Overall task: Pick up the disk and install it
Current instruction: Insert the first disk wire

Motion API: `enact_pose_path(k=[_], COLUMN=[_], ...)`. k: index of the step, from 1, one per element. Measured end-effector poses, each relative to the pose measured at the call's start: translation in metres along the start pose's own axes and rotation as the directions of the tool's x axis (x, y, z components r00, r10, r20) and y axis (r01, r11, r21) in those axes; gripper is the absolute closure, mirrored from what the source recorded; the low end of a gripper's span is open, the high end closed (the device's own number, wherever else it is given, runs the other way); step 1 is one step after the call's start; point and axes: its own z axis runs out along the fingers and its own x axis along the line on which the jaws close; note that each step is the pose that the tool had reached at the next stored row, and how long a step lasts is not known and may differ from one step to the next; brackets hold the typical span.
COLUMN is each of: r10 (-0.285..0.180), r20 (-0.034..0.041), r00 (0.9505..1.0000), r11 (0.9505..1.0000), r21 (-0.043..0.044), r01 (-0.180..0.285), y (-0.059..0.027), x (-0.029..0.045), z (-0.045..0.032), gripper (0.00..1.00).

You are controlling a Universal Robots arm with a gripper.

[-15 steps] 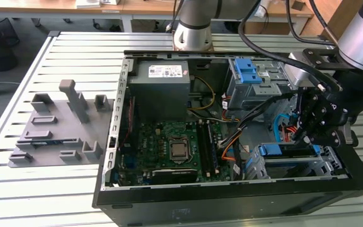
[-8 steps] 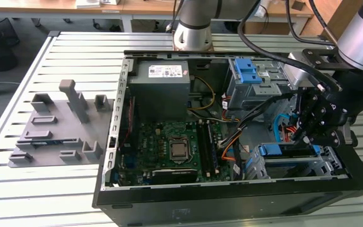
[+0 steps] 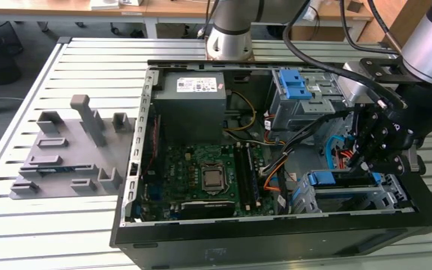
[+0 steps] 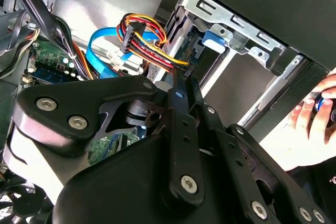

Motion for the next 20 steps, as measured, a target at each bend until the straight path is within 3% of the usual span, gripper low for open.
enact_pose_path(k=[3,4,8,12,20], r10=[0.000,0.000,0.003,0.005,0.006], r20=[0.0014,0.0058,0.0166,0.0271,0.0397], r00=[1.0000,1.0000,0.9999,0.9996,0.9992], r11=[1.0000,1.0000,1.0000,0.9999,0.9992], r21=[0.0000,-0.0003,0.0034,0.0139,0.0385], r01=[0.000,0.000,-0.003,-0.005,-0.007], y=[0.0000,0.0000,0.0000,0.0001,0.0001], x=[0.0001,0.0001,-0.0006,-0.0007,-0.0007], z=[-0.0005,-0.0011,-0.0022,-0.0032,-0.0034], gripper=[0.80,0.74,0.74,0.74,0.76])
